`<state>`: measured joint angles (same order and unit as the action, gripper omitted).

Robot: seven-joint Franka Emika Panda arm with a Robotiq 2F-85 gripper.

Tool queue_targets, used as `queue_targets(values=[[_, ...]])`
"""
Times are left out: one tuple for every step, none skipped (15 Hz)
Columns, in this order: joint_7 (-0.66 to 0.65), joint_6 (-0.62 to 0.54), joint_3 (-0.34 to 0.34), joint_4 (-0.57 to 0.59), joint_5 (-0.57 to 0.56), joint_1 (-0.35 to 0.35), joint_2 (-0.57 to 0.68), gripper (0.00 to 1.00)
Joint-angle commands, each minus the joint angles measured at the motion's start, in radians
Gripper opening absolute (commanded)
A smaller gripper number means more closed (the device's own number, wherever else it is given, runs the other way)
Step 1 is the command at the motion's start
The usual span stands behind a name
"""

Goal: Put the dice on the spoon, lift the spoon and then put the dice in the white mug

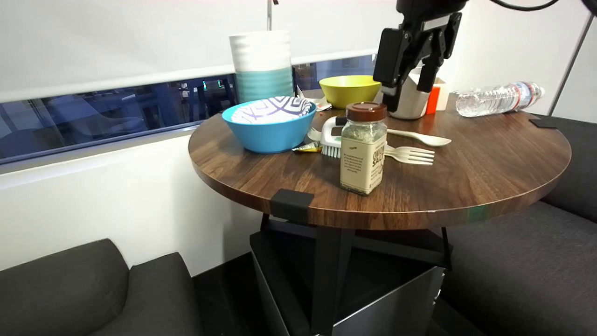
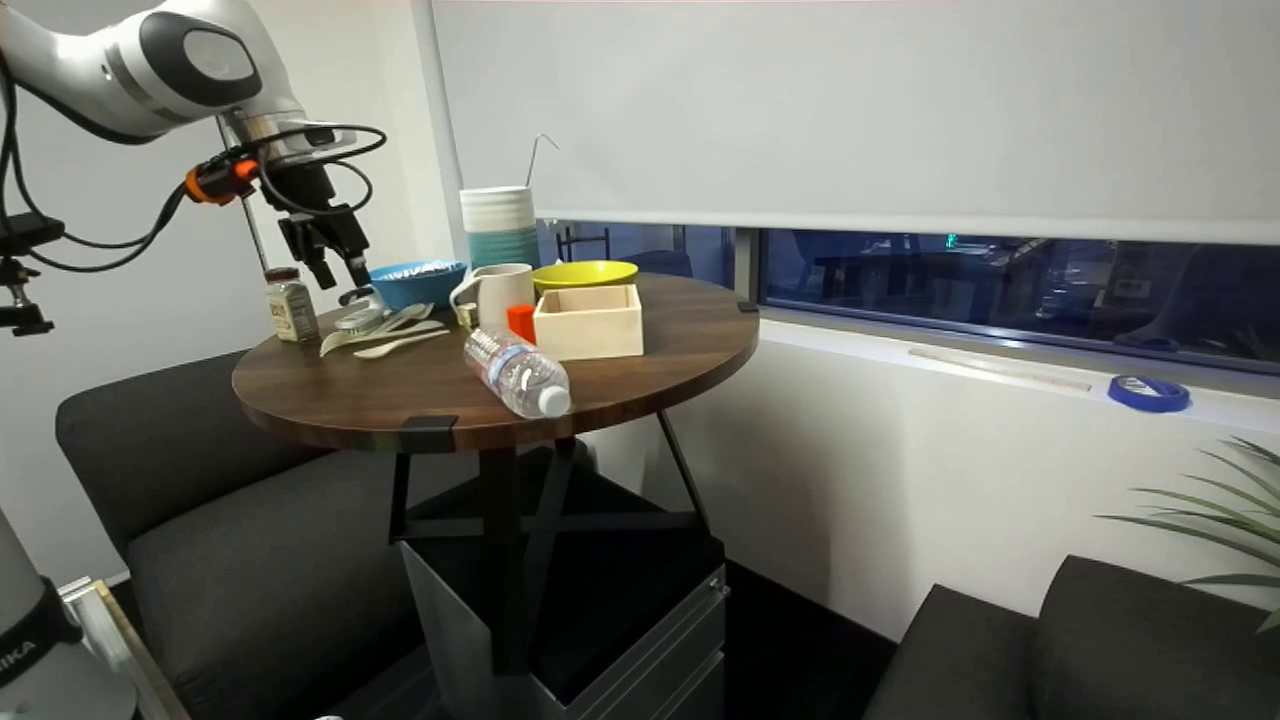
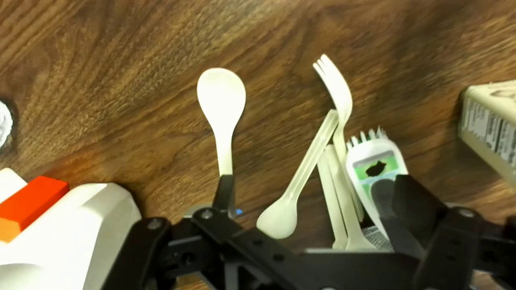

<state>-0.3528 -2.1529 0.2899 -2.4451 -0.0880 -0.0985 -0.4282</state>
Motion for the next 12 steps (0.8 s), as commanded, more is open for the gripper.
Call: queue_targets(values=[[0.021,-0.057,-0.030,0.058,-0.035,0.016,0.070,1.00],[0.022,-0.069,-0.039,0.075,-0.039,0.022,0.092,1.00],[0.028,-0.078,-0.047,0.090,-0.045,0.025,0.111,1.00],[0.034,-0.084,-0.055,0.111,-0.050,0.030,0.136,1.00],[0.041,-0.089,-0.062,0.129,-0.053,0.031,0.159,1.00],[0.047,-0.086,-0.070,0.155,-0.060,0.035,0.189,1.00],[0.051,-0.084,-0.075,0.177,-0.066,0.036,0.213,1.00],[0.061,-0.079,-0.082,0.204,-0.070,0.036,0.243,1.00],[0.062,-0.069,-0.087,0.229,-0.077,0.036,0.273,1.00],[0.071,-0.066,-0.095,0.252,-0.078,0.033,0.302,1.00],[0.090,-0.064,-0.103,0.274,-0.072,0.027,0.329,1.00],[0.100,-0.058,-0.108,0.296,-0.073,0.024,0.358,1.00]])
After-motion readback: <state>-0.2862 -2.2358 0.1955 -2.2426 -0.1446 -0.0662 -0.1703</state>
